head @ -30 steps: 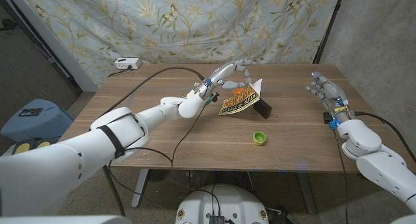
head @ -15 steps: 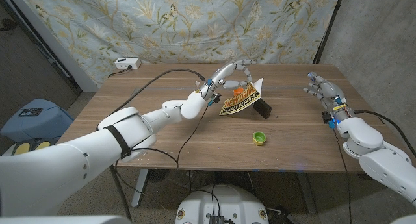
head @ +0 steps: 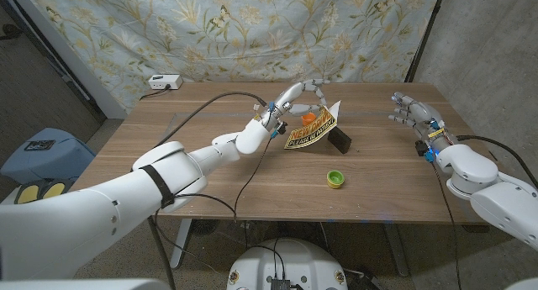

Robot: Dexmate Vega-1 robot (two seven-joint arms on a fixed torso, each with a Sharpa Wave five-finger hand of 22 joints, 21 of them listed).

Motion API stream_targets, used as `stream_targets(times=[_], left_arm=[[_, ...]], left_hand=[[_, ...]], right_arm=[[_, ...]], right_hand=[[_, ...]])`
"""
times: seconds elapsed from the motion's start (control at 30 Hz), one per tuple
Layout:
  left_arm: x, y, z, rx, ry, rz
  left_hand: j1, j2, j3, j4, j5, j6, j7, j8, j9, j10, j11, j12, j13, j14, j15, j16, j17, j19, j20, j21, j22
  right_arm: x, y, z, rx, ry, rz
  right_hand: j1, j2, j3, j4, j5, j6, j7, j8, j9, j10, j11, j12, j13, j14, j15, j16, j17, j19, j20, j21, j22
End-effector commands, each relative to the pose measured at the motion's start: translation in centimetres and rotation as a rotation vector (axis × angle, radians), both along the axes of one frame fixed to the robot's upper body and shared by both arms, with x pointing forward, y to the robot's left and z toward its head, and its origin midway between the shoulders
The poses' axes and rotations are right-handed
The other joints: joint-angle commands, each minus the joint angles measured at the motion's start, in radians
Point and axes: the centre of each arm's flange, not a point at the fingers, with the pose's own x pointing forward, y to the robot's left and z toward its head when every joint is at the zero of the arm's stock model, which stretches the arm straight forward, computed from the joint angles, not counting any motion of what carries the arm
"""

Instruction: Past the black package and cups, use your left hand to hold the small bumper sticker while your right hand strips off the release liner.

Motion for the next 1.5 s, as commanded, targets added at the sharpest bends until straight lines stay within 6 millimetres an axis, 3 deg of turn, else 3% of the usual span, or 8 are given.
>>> stream_targets(times=[0.03, 0.33, 0.9, 1.07, 1.23, 1.5], left_arm=[[0.5, -0.5, -0.2, 0.005, 0.042, 0.007], [0.7, -1.1, -0.2, -0.002, 0.061, 0.015], [0.8, -2.0, -0.2, -0.024, 0.099, 0.005], [0.8, -2.1, -0.2, -0.038, 0.130, -0.018], [0.9, -2.2, -0.3, -0.049, 0.162, -0.041], [1.1, -2.1, -0.4, -0.056, 0.186, -0.045]], left_hand=[[-0.005, 0.000, 0.001, 0.001, -0.002, 0.016, 0.005, -0.002, 0.028, 0.012, 0.003, -0.002, 0.005, 0.010, -0.001, -0.003, 0.001, 0.002, 0.003, -0.004, 0.001], [-0.006, 0.005, -0.009, 0.003, -0.008, 0.014, 0.000, -0.006, 0.020, 0.016, 0.003, -0.004, 0.005, 0.011, -0.004, -0.001, 0.001, 0.002, 0.002, -0.006, 0.002], [-0.006, 0.006, -0.028, 0.001, -0.019, 0.029, -0.003, -0.009, 0.001, 0.036, 0.008, -0.003, 0.005, 0.016, -0.011, 0.001, -0.001, 0.005, -0.004, -0.007, 0.002], [-0.005, 0.007, -0.039, 0.001, -0.027, 0.033, -0.008, -0.019, -0.018, 0.039, 0.040, -0.007, 0.003, 0.015, 0.016, 0.000, -0.001, 0.008, 0.010, -0.008, 0.002], [-0.003, 0.006, -0.055, -0.001, -0.037, 0.045, -0.011, -0.029, -0.043, 0.027, 0.083, -0.021, -0.003, 0.013, 0.059, -0.003, -0.004, 0.016, 0.035, -0.007, 0.003], [-0.003, 0.005, -0.066, -0.001, -0.043, 0.059, -0.017, -0.035, -0.061, 0.024, 0.098, -0.029, -0.009, 0.002, 0.074, -0.009, -0.007, 0.012, 0.049, -0.010, 0.003]], right_arm=[[-1.1, 1.0, 1.4, -0.040, 0.067, 0.022], [-1.6, 1.6, 2.4, -0.034, 0.106, 0.069], [-2.1, 3.2, 3.1, -0.085, 0.136, 0.101], [-2.1, 3.7, 3.2, -0.109, 0.152, 0.093], [-2.2, 3.9, 3.3, -0.124, 0.158, 0.080], [-2.1, 4.1, 3.5, -0.145, 0.182, 0.070]], right_hand=[[0.009, -0.010, -0.005, -0.005, 0.003, 0.010, 0.018, 0.001, 0.005, 0.009, 0.018, 0.007, 0.003, 0.013, 0.012, 0.005, 0.001, 0.012, 0.019, 0.009, 0.002], [0.012, -0.031, -0.014, -0.006, 0.001, 0.003, 0.062, -0.010, 0.006, 0.021, 0.057, 0.006, 0.005, 0.038, 0.047, 0.008, -0.002, 0.043, 0.046, 0.013, 0.002], [0.023, -0.050, -0.021, -0.008, -0.002, -0.058, 0.101, -0.031, 0.008, 0.006, 0.059, -0.005, 0.008, 0.035, 0.051, -0.002, -0.001, 0.033, 0.051, -0.002, 0.002], [0.048, -0.064, -0.023, -0.007, 0.000, -0.062, 0.127, -0.020, 0.016, -0.016, 0.060, -0.014, 0.010, 0.020, 0.053, -0.014, 0.001, 0.036, 0.051, -0.006, 0.002], [0.098, -0.064, -0.057, 0.006, 0.002, -0.048, 0.134, -0.011, 0.025, -0.058, 0.060, -0.012, 0.013, -0.014, 0.053, -0.020, 0.007, 0.043, 0.051, -0.010, 0.003], [0.144, -0.049, -0.088, 0.007, 0.003, 0.026, 0.135, -0.006, 0.033, -0.081, 0.060, -0.012, 0.009, -0.026, 0.053, -0.019, 0.005, 0.054, 0.051, -0.009, 0.003]])
